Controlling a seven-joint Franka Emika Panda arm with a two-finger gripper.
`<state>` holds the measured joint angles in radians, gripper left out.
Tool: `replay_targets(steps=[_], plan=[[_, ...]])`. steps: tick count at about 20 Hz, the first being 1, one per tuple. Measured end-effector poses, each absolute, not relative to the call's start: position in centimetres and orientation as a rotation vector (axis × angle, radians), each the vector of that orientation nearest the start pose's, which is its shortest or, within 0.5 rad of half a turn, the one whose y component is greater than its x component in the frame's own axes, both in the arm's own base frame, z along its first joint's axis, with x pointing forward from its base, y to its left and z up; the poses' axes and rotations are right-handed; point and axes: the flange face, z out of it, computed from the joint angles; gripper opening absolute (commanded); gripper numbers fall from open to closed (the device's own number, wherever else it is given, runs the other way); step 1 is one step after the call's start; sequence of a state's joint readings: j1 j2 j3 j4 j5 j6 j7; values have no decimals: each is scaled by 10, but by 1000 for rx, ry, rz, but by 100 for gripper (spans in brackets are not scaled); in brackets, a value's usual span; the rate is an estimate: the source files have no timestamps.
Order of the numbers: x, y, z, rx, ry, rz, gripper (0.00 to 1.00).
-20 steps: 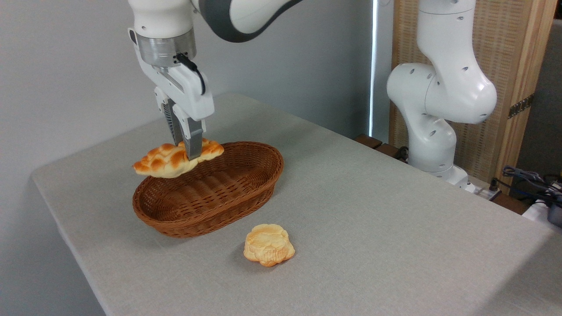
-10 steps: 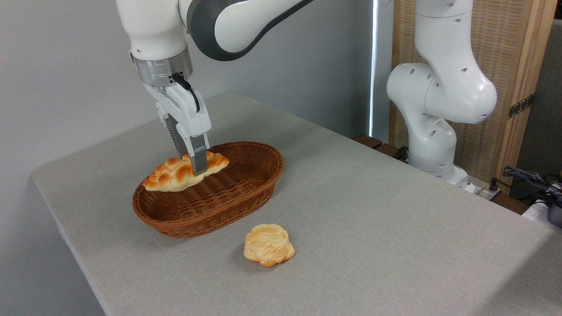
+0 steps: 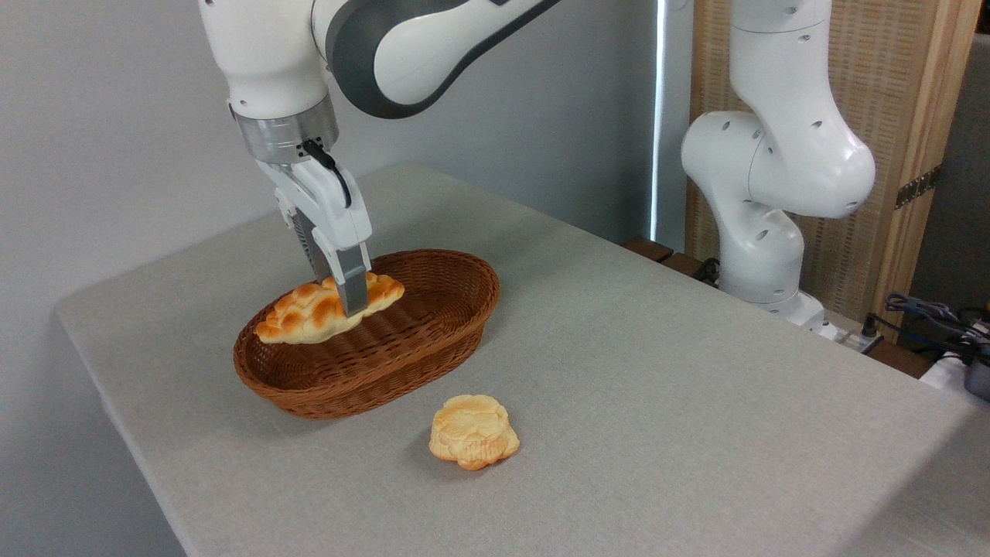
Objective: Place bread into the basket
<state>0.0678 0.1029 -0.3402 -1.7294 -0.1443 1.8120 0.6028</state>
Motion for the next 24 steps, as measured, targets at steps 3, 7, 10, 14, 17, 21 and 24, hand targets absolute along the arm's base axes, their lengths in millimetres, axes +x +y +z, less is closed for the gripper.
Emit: replay_targets(steps=[3,7,10,14,17,21,24], plan=[[569,-164,515,-3029,1349,-24,100],[569,-164,516,-3028,1350,-26,100],[571,-162,524,-3027,1344,-54,100],[582,-143,555,-3027,1287,-158,100],[587,-113,570,-3039,1202,-206,100],[584,-71,585,-3028,1094,-207,100],[576,-38,597,-3021,1067,-152,100]])
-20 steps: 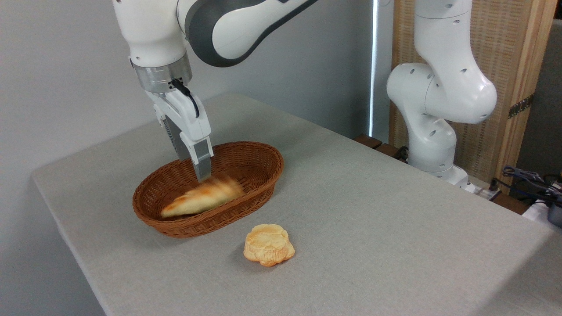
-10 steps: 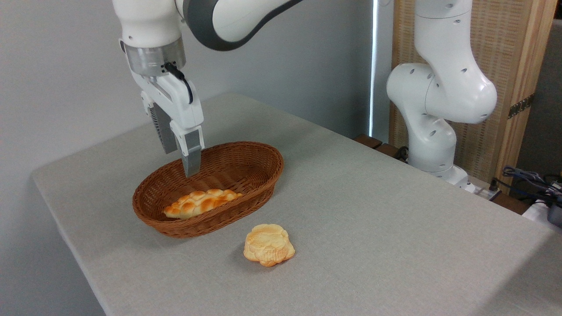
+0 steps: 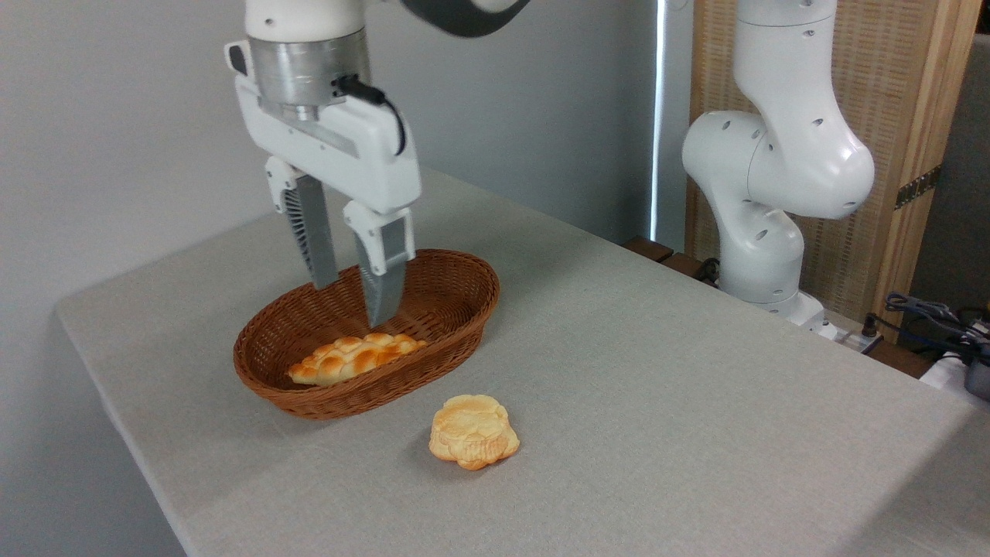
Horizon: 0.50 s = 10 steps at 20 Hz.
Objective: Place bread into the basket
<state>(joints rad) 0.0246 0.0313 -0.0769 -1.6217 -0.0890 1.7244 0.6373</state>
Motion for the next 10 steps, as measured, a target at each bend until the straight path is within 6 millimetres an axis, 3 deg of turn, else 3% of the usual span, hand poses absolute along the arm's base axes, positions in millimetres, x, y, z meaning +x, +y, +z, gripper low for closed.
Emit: replay_targets(steps=[2,4,6,8,10], plan=[[566,-12,609,-3016,1110,-92,100],[554,0,621,-3016,1147,-41,100],[543,-11,625,-3015,1198,28,100],[542,-29,624,-2998,1245,42,100],[542,-34,623,-2993,1258,45,100]])
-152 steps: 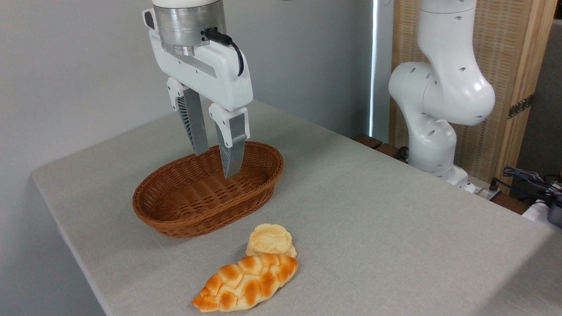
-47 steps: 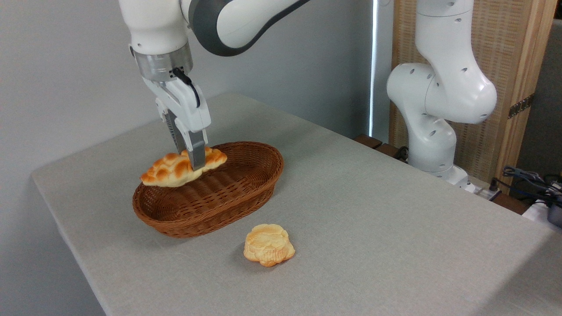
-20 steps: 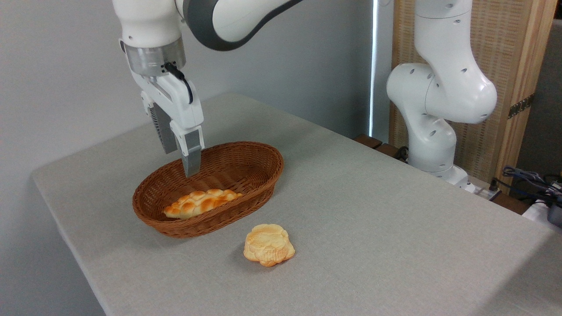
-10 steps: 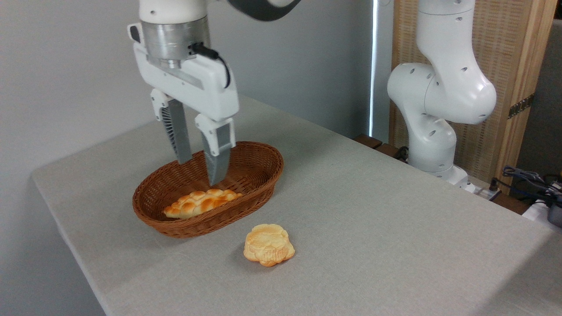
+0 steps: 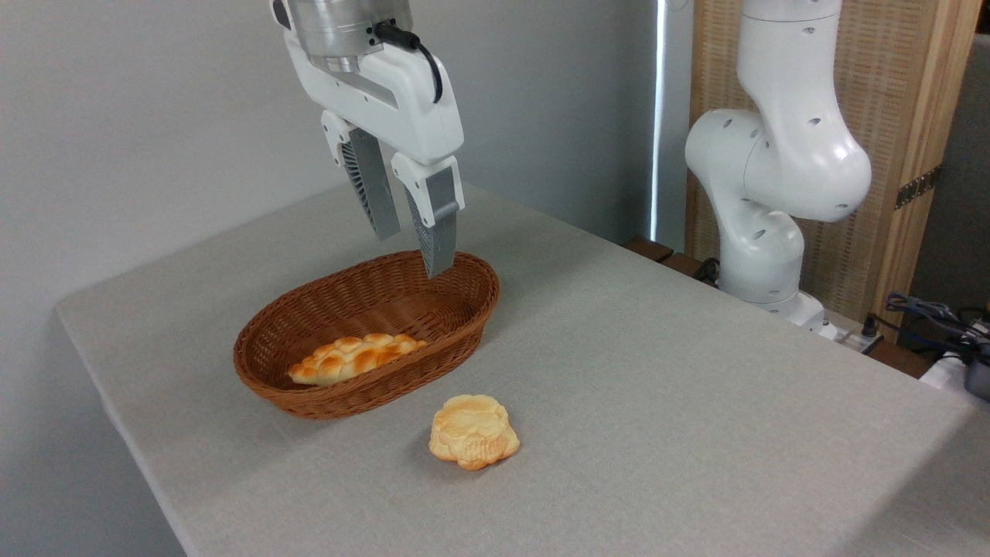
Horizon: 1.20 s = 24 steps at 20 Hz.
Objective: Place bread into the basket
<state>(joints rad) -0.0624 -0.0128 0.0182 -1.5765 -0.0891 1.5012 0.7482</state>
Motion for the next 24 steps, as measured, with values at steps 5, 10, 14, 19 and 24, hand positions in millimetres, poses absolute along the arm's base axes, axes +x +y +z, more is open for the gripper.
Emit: replay_targets(steps=[5,10,14,19,24], plan=[[549,-29,628,-2982,1233,-41,100],[559,-27,622,-2977,1222,-74,100],[562,-27,617,-2979,1220,-71,100],[562,-27,618,-2978,1220,-74,100],[562,-27,618,-2978,1220,-74,100]])
